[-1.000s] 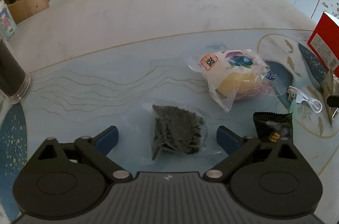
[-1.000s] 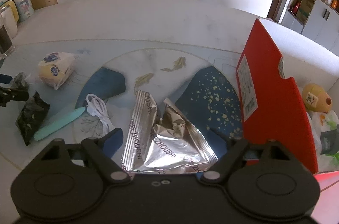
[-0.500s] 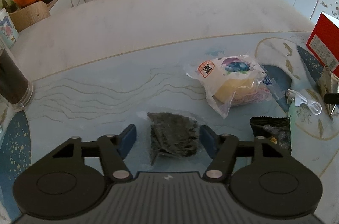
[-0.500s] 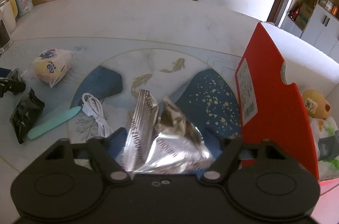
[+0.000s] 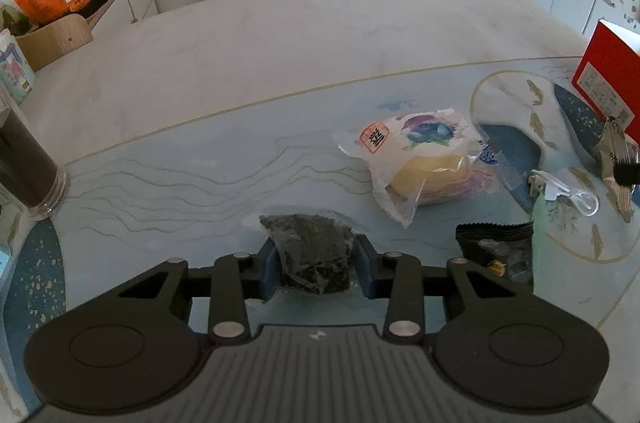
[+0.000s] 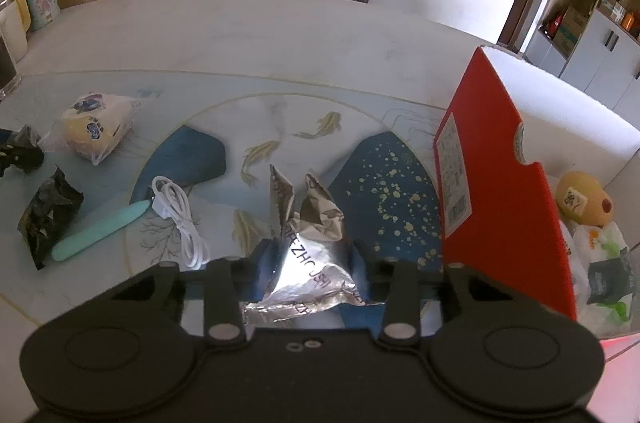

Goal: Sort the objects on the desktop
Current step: 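Grasp the dark seaweed pack with the left gripper while the right gripper grasps the silver foil bag, then carry the seaweed pack and foil bag with both grippers over the red box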

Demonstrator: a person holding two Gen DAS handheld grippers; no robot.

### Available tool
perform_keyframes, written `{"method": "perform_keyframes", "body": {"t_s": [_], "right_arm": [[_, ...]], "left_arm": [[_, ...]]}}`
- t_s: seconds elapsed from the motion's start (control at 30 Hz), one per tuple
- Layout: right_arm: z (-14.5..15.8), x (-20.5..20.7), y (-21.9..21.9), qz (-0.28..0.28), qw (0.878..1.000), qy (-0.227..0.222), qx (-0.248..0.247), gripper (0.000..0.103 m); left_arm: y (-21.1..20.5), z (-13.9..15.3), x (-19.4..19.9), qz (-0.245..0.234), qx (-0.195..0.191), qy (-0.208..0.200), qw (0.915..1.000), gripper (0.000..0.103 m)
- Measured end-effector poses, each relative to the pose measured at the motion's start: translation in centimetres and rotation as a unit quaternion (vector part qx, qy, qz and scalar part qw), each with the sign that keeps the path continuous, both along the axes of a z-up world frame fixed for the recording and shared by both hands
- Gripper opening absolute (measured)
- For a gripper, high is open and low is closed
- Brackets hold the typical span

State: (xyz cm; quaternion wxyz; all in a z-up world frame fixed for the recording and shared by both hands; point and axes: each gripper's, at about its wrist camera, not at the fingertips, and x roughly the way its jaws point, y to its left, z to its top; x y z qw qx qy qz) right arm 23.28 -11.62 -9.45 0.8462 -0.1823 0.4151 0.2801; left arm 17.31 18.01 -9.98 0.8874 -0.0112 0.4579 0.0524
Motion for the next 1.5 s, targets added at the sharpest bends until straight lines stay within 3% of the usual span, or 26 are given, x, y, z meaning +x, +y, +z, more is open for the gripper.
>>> {"method": "perform_keyframes", "body": {"t_s": [1.5], "right_arm": [[10.8,-5.9,-5.1,-0.019,0.996,-0.028,0.087,0.038]], "left_arm": [[-8.4,10.4,-3.2,-0.057,-0.001,-0.019,0.9982,0.037]]}}
